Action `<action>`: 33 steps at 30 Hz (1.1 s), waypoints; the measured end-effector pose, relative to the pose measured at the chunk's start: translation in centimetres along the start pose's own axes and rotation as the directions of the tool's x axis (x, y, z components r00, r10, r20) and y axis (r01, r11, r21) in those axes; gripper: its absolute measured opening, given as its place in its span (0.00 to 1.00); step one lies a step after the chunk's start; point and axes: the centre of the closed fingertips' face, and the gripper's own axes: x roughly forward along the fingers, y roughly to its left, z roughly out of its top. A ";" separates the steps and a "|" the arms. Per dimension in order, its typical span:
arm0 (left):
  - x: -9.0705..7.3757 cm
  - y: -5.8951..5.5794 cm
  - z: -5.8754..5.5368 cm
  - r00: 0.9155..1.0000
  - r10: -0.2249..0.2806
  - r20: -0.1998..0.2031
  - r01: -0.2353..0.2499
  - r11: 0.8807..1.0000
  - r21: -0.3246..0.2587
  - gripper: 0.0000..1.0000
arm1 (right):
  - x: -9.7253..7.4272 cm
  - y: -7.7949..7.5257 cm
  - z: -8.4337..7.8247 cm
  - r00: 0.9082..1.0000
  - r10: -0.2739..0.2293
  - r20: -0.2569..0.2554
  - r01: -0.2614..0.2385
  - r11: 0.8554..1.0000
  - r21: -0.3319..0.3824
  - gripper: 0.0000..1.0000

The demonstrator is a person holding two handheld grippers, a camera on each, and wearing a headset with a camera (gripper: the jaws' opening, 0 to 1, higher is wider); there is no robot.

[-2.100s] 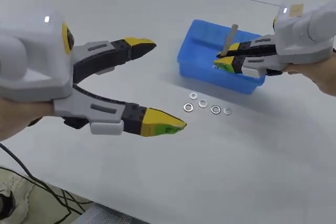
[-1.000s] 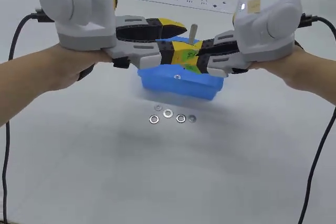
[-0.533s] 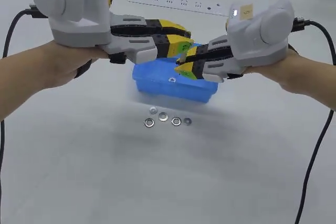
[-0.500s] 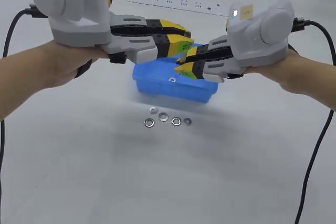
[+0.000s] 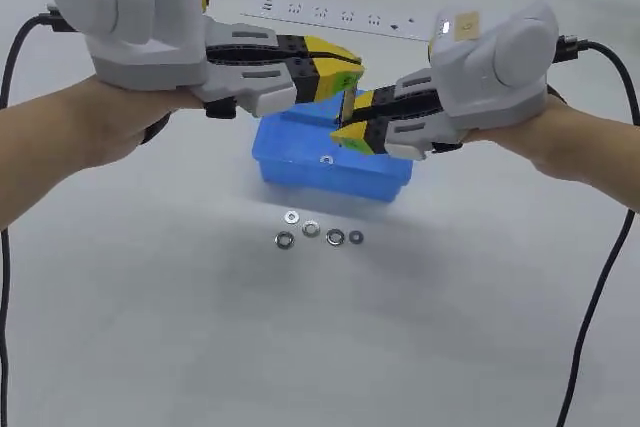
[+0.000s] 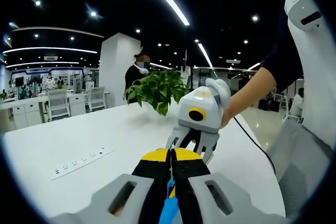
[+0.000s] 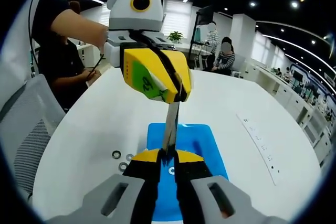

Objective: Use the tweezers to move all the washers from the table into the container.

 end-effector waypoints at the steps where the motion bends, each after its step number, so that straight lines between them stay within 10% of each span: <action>1: -0.1 -0.2 0.2 1.000 -0.006 -0.003 0.006 1.000 0.008 0.05 | -0.1 0.1 0.2 1.000 0.001 0.000 -0.001 1.000 -0.001 0.11; 12: -0.3 -2.4 2.8 1.000 -0.009 0.011 0.009 0.999 0.044 0.05 | -1.3 1.1 2.3 1.000 -0.016 0.027 0.015 1.000 0.016 0.13; 25: -2.4 -2.6 3.2 1.000 0.012 0.018 -0.013 0.998 0.066 0.04 | -2.1 3.4 2.3 0.999 -0.010 0.032 0.008 0.997 0.073 0.22; 33: -3.8 -4.6 2.1 0.999 0.010 0.041 -0.012 0.998 0.068 0.04 | -3.1 4.4 0.5 0.999 -0.028 0.023 0.025 0.993 0.112 0.24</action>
